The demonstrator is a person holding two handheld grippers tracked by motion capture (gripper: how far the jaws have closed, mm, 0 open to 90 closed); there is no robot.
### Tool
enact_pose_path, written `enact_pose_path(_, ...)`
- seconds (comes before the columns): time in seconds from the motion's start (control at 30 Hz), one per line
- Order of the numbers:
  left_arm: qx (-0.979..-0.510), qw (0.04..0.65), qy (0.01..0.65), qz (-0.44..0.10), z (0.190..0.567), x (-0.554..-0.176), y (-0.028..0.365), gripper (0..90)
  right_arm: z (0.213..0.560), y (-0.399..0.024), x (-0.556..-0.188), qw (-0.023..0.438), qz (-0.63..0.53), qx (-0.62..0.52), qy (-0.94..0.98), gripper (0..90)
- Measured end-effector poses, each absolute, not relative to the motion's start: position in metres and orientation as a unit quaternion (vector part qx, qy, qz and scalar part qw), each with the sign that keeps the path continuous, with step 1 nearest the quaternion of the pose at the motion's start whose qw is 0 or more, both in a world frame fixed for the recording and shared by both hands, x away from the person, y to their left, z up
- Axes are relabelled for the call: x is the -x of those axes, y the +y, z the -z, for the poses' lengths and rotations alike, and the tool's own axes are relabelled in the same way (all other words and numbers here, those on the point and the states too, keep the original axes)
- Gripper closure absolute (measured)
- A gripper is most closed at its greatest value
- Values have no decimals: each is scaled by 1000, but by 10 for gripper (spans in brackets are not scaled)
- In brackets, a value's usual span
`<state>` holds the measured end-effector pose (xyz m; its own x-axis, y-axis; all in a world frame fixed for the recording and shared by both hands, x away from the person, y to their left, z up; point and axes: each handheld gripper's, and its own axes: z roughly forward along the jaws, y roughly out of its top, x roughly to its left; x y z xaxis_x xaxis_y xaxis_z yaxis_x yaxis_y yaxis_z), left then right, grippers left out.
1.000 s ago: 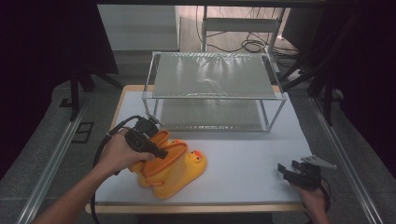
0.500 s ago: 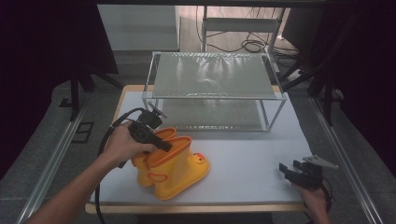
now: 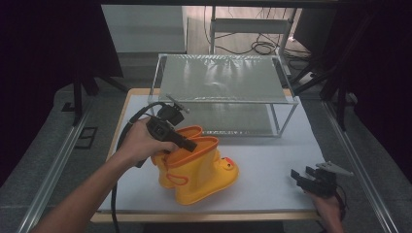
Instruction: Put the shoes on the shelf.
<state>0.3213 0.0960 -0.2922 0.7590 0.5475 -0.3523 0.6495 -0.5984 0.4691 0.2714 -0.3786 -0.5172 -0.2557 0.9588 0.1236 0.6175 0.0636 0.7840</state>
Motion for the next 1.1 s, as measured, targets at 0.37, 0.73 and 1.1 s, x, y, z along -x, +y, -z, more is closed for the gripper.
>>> enact_pose_path(0.37,-890,308,318,106,280,-330,68,816,518,-379,-272,223,-383,-569,692,322)
enact_pose_path(0.73,-893,325,295,98,242,-342,36,816,518,-382,-272,222,-386,-573,688,321)
enact_pose_path(1.1,-877,366,288,117,188,-371,8,816,518,-384,-272,220,-385,-575,687,322)
